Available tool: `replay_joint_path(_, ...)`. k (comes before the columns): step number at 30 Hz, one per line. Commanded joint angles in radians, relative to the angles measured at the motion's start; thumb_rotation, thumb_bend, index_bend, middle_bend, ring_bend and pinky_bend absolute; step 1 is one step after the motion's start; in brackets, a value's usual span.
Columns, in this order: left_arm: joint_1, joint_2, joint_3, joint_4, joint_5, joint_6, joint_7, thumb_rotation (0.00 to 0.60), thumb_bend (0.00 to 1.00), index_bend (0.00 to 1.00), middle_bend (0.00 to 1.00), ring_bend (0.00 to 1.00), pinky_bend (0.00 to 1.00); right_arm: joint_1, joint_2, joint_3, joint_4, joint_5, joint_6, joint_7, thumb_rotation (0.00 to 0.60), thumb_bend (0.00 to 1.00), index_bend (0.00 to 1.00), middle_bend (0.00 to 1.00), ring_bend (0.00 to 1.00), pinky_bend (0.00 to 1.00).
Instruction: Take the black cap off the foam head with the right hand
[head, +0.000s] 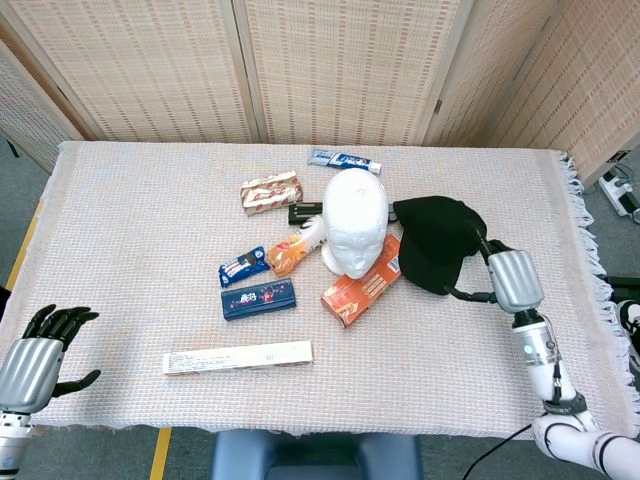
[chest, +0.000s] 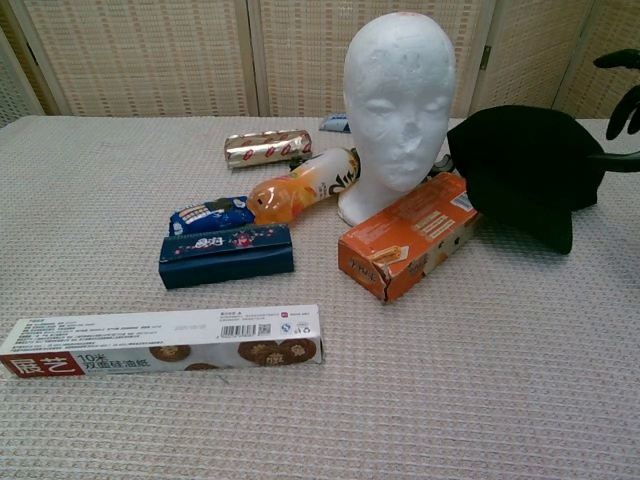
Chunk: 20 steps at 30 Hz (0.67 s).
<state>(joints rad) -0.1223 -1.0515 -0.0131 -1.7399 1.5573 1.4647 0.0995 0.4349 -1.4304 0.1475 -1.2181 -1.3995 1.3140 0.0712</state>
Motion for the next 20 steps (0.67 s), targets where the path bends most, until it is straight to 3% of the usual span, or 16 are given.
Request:
replay_joint_path(1,-0.001,-0.008,-0.002,0.010,-0.003,-0.001,-0.005,0.600,0.08,0.27,0.24,0.21,0.14,-0.090,0.111,-0.028,-0.151,0.014,0.069,-0.048,0.285,0.00,0.11,0.39,0.31,0.60)
replay_joint_path(10,-0.008,-0.044,-0.014,0.034,-0.018,-0.005,0.001,0.600,0.08,0.27,0.24,0.21,0.14,-0.276,0.280,-0.130,-0.375,-0.029,0.218,-0.066,0.320,0.06,0.16,0.36,0.23,0.49)
replay_joint_path(15,-0.011,-0.062,-0.020,0.033,-0.018,0.001,0.017,0.600,0.08,0.26,0.24,0.21,0.14,-0.342,0.326,-0.176,-0.421,-0.075,0.266,-0.044,0.332,0.08,0.21,0.36,0.23,0.49)
replay_joint_path(20,-0.012,-0.076,-0.028,0.030,-0.023,0.007,0.032,0.600,0.08,0.27,0.24,0.21,0.14,-0.378,0.328,-0.181,-0.433,-0.104,0.303,-0.038,0.335,0.08,0.24,0.36,0.23,0.49)
